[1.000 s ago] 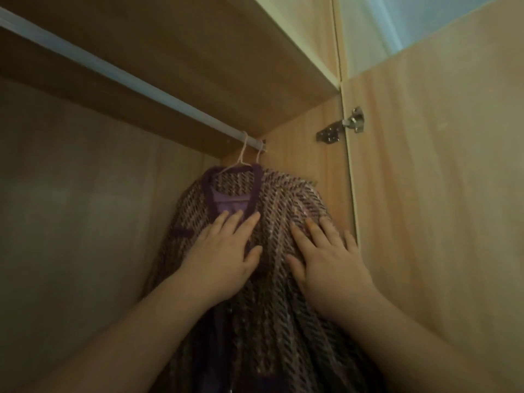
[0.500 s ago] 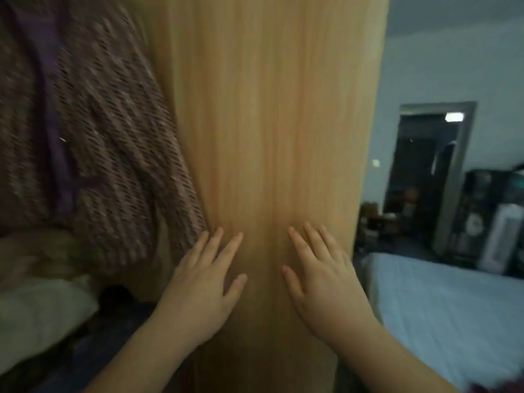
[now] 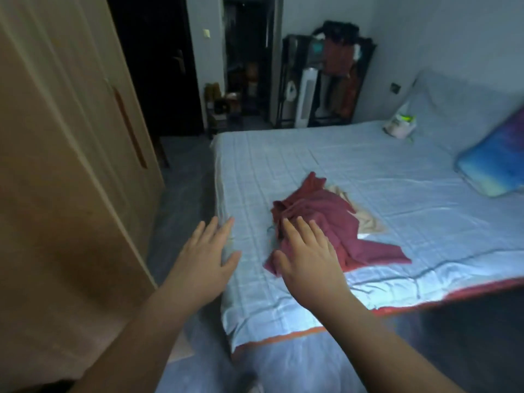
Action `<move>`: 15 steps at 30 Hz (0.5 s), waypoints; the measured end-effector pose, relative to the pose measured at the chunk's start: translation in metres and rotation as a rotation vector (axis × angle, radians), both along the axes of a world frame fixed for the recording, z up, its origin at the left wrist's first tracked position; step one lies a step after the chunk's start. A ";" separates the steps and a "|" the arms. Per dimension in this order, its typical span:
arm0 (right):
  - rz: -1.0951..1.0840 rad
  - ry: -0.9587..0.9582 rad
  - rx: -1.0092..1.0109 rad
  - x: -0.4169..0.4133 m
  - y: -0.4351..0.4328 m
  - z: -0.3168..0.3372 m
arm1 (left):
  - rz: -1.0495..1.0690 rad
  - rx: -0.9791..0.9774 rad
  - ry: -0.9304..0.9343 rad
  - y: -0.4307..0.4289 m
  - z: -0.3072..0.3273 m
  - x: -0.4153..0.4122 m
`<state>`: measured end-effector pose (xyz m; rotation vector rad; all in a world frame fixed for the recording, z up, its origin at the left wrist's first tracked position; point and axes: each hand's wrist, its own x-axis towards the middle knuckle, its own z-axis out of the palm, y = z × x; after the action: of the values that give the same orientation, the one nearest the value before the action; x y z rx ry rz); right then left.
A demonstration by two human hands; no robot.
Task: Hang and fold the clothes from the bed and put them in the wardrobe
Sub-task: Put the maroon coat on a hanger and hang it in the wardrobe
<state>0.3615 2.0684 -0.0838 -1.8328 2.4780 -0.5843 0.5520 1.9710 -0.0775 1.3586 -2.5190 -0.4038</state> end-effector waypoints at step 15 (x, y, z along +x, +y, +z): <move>-0.219 -0.103 0.190 -0.208 -0.052 -0.098 | -0.172 0.239 -0.049 -0.115 -0.113 -0.227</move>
<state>0.1540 2.0167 -0.1814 -1.4424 2.5809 -0.4183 0.3250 1.8559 -0.1901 1.2453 -2.7088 -0.7362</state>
